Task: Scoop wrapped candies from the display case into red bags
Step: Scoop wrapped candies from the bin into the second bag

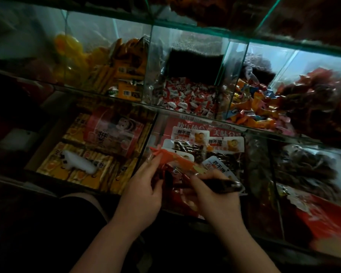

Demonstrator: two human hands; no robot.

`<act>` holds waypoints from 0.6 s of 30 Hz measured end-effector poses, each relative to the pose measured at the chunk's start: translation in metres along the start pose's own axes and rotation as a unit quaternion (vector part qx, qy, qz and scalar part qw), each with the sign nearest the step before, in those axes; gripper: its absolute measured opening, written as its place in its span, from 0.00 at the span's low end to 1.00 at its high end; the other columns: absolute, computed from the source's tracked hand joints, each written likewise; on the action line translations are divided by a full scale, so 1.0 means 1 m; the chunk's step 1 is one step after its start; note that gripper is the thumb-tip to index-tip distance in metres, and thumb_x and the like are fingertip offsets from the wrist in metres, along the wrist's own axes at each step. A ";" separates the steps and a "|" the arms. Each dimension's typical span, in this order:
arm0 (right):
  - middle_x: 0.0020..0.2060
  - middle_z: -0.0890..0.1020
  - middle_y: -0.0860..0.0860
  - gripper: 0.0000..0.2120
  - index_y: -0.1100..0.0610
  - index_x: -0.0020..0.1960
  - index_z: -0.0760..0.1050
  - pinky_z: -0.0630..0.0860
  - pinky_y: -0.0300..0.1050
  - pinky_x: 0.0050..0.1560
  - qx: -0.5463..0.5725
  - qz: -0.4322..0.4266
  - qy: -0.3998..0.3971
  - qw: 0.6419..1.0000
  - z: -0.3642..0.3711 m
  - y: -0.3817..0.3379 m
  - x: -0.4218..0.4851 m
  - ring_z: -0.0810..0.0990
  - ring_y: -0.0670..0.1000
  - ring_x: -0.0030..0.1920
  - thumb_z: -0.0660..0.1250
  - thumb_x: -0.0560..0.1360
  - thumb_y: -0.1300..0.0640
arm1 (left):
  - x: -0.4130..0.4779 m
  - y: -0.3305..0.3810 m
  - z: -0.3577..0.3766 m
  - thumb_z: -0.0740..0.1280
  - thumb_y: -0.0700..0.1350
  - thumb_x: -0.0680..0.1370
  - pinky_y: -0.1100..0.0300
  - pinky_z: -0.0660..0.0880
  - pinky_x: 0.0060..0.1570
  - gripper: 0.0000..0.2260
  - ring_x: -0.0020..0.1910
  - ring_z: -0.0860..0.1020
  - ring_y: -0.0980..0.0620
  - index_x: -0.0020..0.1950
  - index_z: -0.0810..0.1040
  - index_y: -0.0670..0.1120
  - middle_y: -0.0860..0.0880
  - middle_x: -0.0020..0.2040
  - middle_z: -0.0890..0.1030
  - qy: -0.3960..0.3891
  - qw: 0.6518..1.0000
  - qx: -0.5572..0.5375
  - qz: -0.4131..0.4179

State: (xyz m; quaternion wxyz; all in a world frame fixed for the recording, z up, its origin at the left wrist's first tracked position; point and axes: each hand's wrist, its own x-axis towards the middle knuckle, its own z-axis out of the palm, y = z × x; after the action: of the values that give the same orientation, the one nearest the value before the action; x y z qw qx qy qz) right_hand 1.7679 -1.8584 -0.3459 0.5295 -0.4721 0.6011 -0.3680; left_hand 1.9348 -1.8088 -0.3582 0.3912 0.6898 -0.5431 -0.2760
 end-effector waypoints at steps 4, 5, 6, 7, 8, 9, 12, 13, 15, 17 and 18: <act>0.34 0.86 0.63 0.08 0.60 0.40 0.79 0.84 0.48 0.33 0.145 0.047 0.033 0.988 -0.025 -0.019 -0.021 0.88 0.61 0.36 0.72 0.78 0.64 | 0.002 -0.002 -0.002 0.71 0.42 0.80 0.80 0.66 0.58 0.33 0.73 0.65 0.60 0.79 0.61 0.64 0.62 0.76 0.64 0.039 0.999 -0.015 -0.033; 0.34 0.86 0.63 0.07 0.62 0.41 0.78 0.83 0.45 0.32 0.143 0.043 0.046 0.988 -0.032 -0.023 -0.023 0.88 0.61 0.36 0.72 0.78 0.64 | 0.003 -0.001 -0.003 0.73 0.44 0.79 0.82 0.64 0.55 0.35 0.74 0.64 0.59 0.79 0.61 0.65 0.62 0.78 0.61 0.038 0.999 -0.006 -0.032; 0.33 0.86 0.62 0.08 0.63 0.41 0.78 0.83 0.43 0.32 0.135 0.034 0.059 0.988 -0.038 -0.025 -0.024 0.88 0.60 0.36 0.72 0.78 0.64 | 0.004 0.000 -0.003 0.75 0.46 0.77 0.79 0.64 0.59 0.36 0.76 0.60 0.58 0.79 0.60 0.65 0.63 0.80 0.56 0.031 0.999 0.024 -0.025; 0.34 0.86 0.60 0.08 0.62 0.40 0.79 0.84 0.43 0.33 0.120 0.019 0.069 0.990 -0.044 -0.028 -0.024 0.89 0.59 0.36 0.72 0.78 0.62 | 0.005 0.001 -0.004 0.76 0.49 0.76 0.71 0.63 0.65 0.38 0.78 0.56 0.58 0.78 0.60 0.65 0.66 0.81 0.50 0.021 0.998 0.064 -0.018; 0.34 0.87 0.59 0.09 0.59 0.39 0.80 0.85 0.44 0.34 0.099 0.004 0.076 0.992 -0.049 -0.029 -0.023 0.89 0.58 0.36 0.72 0.78 0.61 | 0.004 0.004 -0.004 0.77 0.52 0.75 0.63 0.61 0.69 0.38 0.80 0.52 0.57 0.78 0.60 0.64 0.68 0.80 0.46 0.017 0.994 0.103 -0.014; 0.35 0.87 0.58 0.11 0.56 0.37 0.81 0.85 0.46 0.36 0.080 -0.011 0.078 0.994 -0.054 -0.031 -0.023 0.89 0.57 0.37 0.72 0.78 0.58 | 0.003 0.008 -0.004 0.77 0.54 0.74 0.57 0.59 0.71 0.37 0.80 0.49 0.57 0.77 0.61 0.63 0.68 0.80 0.45 0.027 0.991 0.131 -0.014; 0.35 0.88 0.56 0.11 0.48 0.38 0.83 0.85 0.48 0.38 0.061 -0.022 0.071 0.995 -0.067 -0.034 -0.022 0.89 0.57 0.37 0.71 0.79 0.54 | -0.004 0.024 -0.007 0.74 0.51 0.76 0.55 0.58 0.73 0.26 0.79 0.56 0.53 0.72 0.71 0.54 0.57 0.79 0.58 0.141 0.981 0.131 0.041; 0.35 0.88 0.56 0.11 0.48 0.39 0.83 0.84 0.46 0.37 0.064 -0.017 0.067 0.996 -0.071 -0.035 -0.021 0.89 0.57 0.37 0.70 0.80 0.54 | -0.006 0.029 -0.006 0.72 0.47 0.78 0.57 0.62 0.72 0.19 0.76 0.62 0.53 0.68 0.75 0.51 0.53 0.75 0.66 0.184 0.971 0.117 0.097; 0.34 0.87 0.58 0.12 0.51 0.38 0.82 0.83 0.43 0.32 0.090 0.010 0.066 0.994 -0.083 -0.038 -0.022 0.89 0.59 0.36 0.69 0.80 0.54 | -0.011 0.036 0.000 0.69 0.41 0.78 0.60 0.71 0.63 0.08 0.63 0.74 0.54 0.57 0.80 0.45 0.50 0.61 0.78 0.207 0.951 0.095 0.209; 0.35 0.87 0.59 0.12 0.51 0.36 0.82 0.83 0.44 0.31 0.107 0.031 0.062 0.992 -0.092 -0.043 -0.024 0.88 0.61 0.35 0.70 0.78 0.52 | -0.013 0.040 0.010 0.69 0.39 0.77 0.60 0.75 0.54 0.05 0.53 0.78 0.56 0.51 0.83 0.44 0.52 0.51 0.81 0.142 0.963 0.077 0.215; 0.35 0.87 0.59 0.12 0.49 0.34 0.82 0.83 0.44 0.32 0.106 0.031 0.056 0.992 -0.095 -0.046 -0.027 0.88 0.61 0.35 0.70 0.77 0.52 | -0.012 0.040 0.014 0.70 0.39 0.77 0.60 0.76 0.54 0.05 0.53 0.78 0.57 0.52 0.83 0.44 0.53 0.51 0.81 0.106 0.974 0.078 0.182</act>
State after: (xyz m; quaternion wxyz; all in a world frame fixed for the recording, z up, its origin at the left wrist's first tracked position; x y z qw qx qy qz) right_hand 1.6822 -1.8513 -0.2786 0.5537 -0.3728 0.6015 -0.4390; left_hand 1.8985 -1.8045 -0.3329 0.4347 0.6334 -0.6348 -0.0823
